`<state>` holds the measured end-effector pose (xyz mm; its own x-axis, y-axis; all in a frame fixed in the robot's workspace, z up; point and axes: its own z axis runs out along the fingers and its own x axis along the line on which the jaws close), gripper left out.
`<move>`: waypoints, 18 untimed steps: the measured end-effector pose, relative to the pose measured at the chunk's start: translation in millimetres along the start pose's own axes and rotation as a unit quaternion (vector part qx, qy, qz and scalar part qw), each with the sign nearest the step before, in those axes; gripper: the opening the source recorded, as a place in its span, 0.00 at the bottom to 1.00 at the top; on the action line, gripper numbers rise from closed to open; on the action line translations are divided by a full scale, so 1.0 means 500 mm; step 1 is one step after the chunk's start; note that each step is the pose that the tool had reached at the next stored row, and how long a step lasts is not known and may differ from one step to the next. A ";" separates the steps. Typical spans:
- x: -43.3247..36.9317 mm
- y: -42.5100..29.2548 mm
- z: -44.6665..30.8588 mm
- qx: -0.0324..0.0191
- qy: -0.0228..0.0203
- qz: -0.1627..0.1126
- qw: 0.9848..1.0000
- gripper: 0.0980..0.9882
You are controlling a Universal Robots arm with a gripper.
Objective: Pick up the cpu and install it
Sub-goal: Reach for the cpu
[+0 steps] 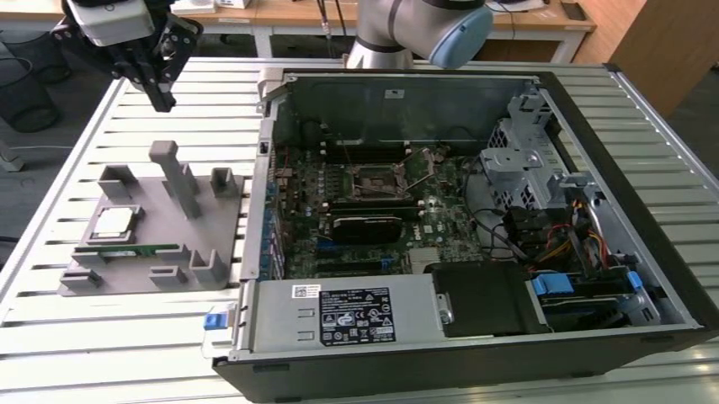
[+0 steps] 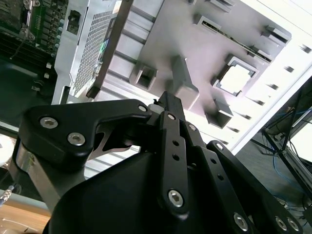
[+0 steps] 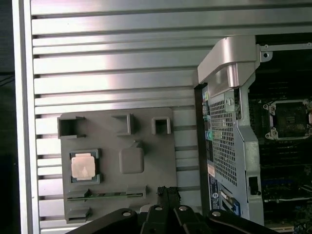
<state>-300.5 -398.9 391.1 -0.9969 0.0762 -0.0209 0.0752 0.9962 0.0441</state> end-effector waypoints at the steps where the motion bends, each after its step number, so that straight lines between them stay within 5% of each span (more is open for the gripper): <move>1: 0.002 0.000 0.000 0.000 0.000 0.000 1.000 0.02; 18: 0.042 -0.003 0.000 0.000 0.001 0.000 1.000 0.02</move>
<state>-321.7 -398.9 390.5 -0.9969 0.0762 -0.0192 0.0753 0.9962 0.0439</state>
